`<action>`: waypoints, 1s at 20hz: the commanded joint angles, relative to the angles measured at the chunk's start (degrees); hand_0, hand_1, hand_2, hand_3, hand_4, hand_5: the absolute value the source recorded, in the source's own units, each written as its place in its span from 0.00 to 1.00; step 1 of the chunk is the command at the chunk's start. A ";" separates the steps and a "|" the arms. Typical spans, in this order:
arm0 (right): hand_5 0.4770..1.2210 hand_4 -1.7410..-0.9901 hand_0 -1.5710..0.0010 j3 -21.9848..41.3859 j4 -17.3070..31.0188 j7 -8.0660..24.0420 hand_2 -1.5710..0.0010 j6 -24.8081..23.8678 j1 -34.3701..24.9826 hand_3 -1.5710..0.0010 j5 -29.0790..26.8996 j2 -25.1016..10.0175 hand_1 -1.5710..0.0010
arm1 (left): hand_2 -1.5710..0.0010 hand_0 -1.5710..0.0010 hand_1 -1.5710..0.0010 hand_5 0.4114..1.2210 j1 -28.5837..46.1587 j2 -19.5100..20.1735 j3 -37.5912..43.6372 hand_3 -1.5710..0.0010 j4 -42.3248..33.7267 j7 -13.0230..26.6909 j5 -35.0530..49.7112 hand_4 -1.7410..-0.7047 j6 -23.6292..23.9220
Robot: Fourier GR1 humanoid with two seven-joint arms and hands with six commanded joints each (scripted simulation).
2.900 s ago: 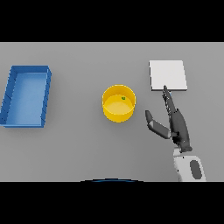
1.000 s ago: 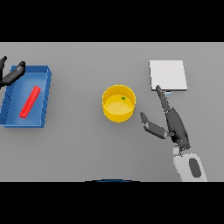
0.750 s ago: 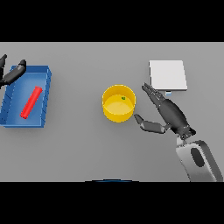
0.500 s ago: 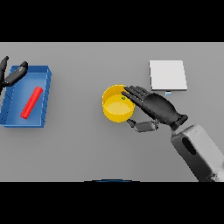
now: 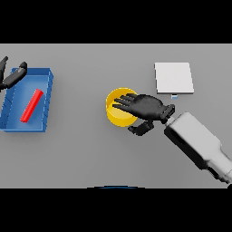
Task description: Pick up the red beaker and tilt it to pour out 1 green nut into yellow bowl. Pick up the yellow bowl and place it on the metallic measuring scale.
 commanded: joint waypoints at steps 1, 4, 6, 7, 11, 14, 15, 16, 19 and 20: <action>0.30 0.69 1.00 0.77 1.36 0.08 1.00 0.39 -0.77 1.00 0.63 0.37 1.00 | 1.00 1.00 1.00 0.34 0.57 -0.01 0.07 1.00 0.08 -0.43 0.21 0.98 -0.08; 0.31 0.67 1.00 2.63 4.48 -0.81 1.00 1.55 -2.82 1.00 1.88 0.88 1.00 | 1.00 1.00 1.00 0.34 0.76 -0.03 0.44 1.00 0.47 -1.05 0.46 0.98 -0.14; 0.32 0.64 1.00 3.82 6.30 -0.32 1.00 2.59 -4.41 1.00 2.71 1.81 1.00 | 1.00 1.00 1.00 0.34 0.38 -0.12 0.26 1.00 0.65 -0.91 0.22 0.98 -0.33; 0.33 0.63 1.00 4.55 7.22 -0.74 1.00 3.15 -5.07 1.00 3.19 1.81 1.00 | 1.00 1.00 1.00 0.34 0.03 -0.25 0.42 1.00 1.37 -0.71 0.31 0.98 -0.54; 0.36 0.60 1.00 5.11 9.88 -0.52 1.00 4.84 -7.03 1.00 3.23 2.90 1.00 | 1.00 1.00 1.00 0.34 1.13 0.14 0.44 1.00 0.26 -1.19 0.54 0.99 -0.18; 0.42 0.56 1.00 4.38 11.04 1.13 1.00 5.67 -6.51 0.99 2.16 4.52 1.00 | 1.00 1.00 1.00 0.34 1.59 0.49 0.83 1.00 -0.27 -1.98 0.88 0.99 0.00; 0.45 0.54 1.00 4.17 11.17 1.63 0.99 5.91 -6.43 0.97 2.01 4.61 0.99 | 1.00 1.00 1.00 0.34 1.88 0.42 0.65 1.00 -0.57 -2.21 0.84 0.99 -0.02; 0.49 0.51 0.93 4.17 11.27 2.35 0.94 6.44 -6.61 0.94 1.91 5.21 0.94 | 1.00 1.00 1.00 0.34 1.46 0.53 0.85 1.00 -0.03 -2.17 1.04 0.99 -0.72; 0.70 0.38 0.52 5.14 11.68 -0.73 0.70 5.67 -6.72 0.78 2.65 3.92 0.56 | 1.00 1.00 1.00 0.35 1.82 1.45 1.18 1.00 -1.13 -2.27 1.26 0.99 -0.46; 0.76 0.31 0.42 4.93 11.83 -0.82 0.56 5.91 -7.02 0.71 2.50 4.34 0.45 | 1.00 1.00 1.00 0.35 1.89 1.35 1.06 1.00 -1.42 -2.00 1.24 0.99 -0.27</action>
